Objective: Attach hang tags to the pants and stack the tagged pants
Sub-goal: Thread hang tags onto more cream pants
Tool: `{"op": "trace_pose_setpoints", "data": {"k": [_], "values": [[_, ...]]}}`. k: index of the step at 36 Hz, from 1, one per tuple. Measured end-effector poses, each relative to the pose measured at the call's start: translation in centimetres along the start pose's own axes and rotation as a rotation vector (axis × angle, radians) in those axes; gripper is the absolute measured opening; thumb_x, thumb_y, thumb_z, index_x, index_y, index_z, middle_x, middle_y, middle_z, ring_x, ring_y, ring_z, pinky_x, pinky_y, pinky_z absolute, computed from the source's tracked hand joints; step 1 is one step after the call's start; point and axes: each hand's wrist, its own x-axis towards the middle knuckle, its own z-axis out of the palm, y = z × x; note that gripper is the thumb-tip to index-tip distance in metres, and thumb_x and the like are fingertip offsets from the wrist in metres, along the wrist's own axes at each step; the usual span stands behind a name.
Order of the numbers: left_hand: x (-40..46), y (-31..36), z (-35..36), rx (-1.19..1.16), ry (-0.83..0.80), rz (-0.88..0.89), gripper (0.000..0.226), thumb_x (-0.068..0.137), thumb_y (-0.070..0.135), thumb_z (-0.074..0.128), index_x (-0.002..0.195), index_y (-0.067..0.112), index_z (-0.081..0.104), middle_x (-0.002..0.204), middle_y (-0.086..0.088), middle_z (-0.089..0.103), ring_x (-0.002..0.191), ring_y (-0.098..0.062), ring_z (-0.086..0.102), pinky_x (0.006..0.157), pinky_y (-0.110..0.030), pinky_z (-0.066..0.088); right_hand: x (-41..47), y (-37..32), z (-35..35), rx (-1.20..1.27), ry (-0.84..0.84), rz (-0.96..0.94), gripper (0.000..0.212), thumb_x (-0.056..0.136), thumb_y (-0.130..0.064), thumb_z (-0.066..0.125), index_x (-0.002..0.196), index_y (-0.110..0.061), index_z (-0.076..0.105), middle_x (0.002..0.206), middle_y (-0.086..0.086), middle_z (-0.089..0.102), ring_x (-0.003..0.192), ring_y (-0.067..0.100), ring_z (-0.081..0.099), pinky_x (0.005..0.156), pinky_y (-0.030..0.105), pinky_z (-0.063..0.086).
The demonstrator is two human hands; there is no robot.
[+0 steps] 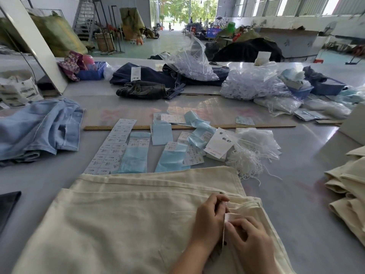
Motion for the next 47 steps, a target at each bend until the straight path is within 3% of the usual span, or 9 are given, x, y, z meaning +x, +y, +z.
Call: {"op": "trace_pose_setpoints", "data": {"k": [5,9,18,25,27,33,37,43,47], "values": [[0.0,0.0,0.1,0.020,-0.010,0.007,0.029,0.090,0.015,0.051,0.083,0.041,0.060,0.068,0.020,0.061,0.065,-0.002,0.058,0.065,-0.025,0.049,-0.2,0.1,0.2,0.020,0.048,-0.050,0.024,0.061,0.002,0.083,0.064,-0.018,0.071,0.066,-0.012,0.062,0.066,0.010,0.052,0.056,0.012,0.040],[-0.2,0.1,0.1,0.018,-0.026,-0.002,0.030,0.089,0.015,0.051,0.082,0.043,0.059,0.068,0.022,0.060,0.066,-0.002,0.057,0.066,-0.025,0.047,-0.1,-0.2,0.1,0.128,-0.006,0.020,0.033,0.062,0.006,0.082,0.069,-0.023,0.069,0.084,-0.021,0.064,0.067,0.000,0.057,0.058,0.003,0.038],[-0.1,0.3,0.1,0.017,-0.034,-0.007,0.029,0.090,0.016,0.051,0.081,0.042,0.059,0.066,0.023,0.058,0.064,0.000,0.055,0.063,-0.021,0.045,-0.4,-0.9,0.2,0.197,0.014,0.073,0.034,0.072,-0.004,0.079,0.078,-0.035,0.067,0.077,-0.022,0.067,0.063,-0.006,0.059,0.056,0.000,0.038],[-0.1,0.2,-0.1,-0.091,0.003,-0.061,0.029,0.093,0.013,0.053,0.082,0.037,0.064,0.072,0.015,0.064,0.069,-0.004,0.059,0.067,-0.024,0.050,0.0,-1.1,1.3,0.267,0.035,0.096,0.037,0.079,-0.003,0.073,0.077,-0.039,0.065,0.074,-0.014,0.066,0.065,0.004,0.062,0.054,0.021,0.051],[0.0,0.1,-0.1,-0.065,0.022,-0.042,0.030,0.092,0.012,0.053,0.081,0.037,0.064,0.073,0.017,0.065,0.069,-0.001,0.061,0.067,-0.021,0.051,0.3,-1.3,1.3,0.324,0.063,0.144,0.038,0.079,-0.001,0.072,0.069,-0.038,0.065,0.072,-0.016,0.066,0.063,0.004,0.062,0.053,0.012,0.046],[1.0,0.8,-0.7,-0.291,0.005,-0.165,0.018,0.096,0.003,0.052,0.093,0.017,0.064,0.080,-0.002,0.067,0.078,-0.012,0.064,0.077,-0.029,0.055,0.9,-1.3,0.1,0.369,0.101,0.140,0.035,0.076,0.002,0.072,0.065,-0.030,0.064,0.062,-0.009,0.061,0.050,0.007,0.050,0.050,0.013,0.039],[2.3,1.8,-2.4,-0.444,-0.059,-0.289,0.017,0.096,0.002,0.051,0.098,0.013,0.063,0.077,0.002,0.070,0.070,-0.006,0.062,0.070,-0.022,0.052,1.8,-1.5,-0.6,0.359,0.148,0.047,0.036,0.073,0.010,0.072,0.065,-0.024,0.062,0.079,-0.010,0.060,0.060,0.009,0.051,0.057,0.019,0.041],[2.7,2.8,-3.3,-0.266,-0.274,-0.321,0.017,0.097,0.006,0.053,0.108,0.014,0.062,0.078,0.006,0.069,0.070,-0.003,0.058,0.066,-0.017,0.049,2.9,-2.2,-2.3,0.425,0.186,0.037,0.023,0.079,-0.008,0.070,0.069,-0.026,0.060,0.083,-0.020,0.068,0.060,0.006,0.056,0.059,0.009,0.043],[2.3,2.5,-2.8,-0.243,-0.237,-0.342,0.018,0.097,0.004,0.052,0.111,0.008,0.062,0.078,0.006,0.069,0.072,-0.004,0.058,0.069,-0.015,0.048,2.7,-2.2,-3.5,0.443,0.123,0.088,0.026,0.080,0.004,0.067,0.073,-0.021,0.063,0.064,-0.001,0.069,0.054,0.018,0.060,0.057,0.028,0.052]]}}
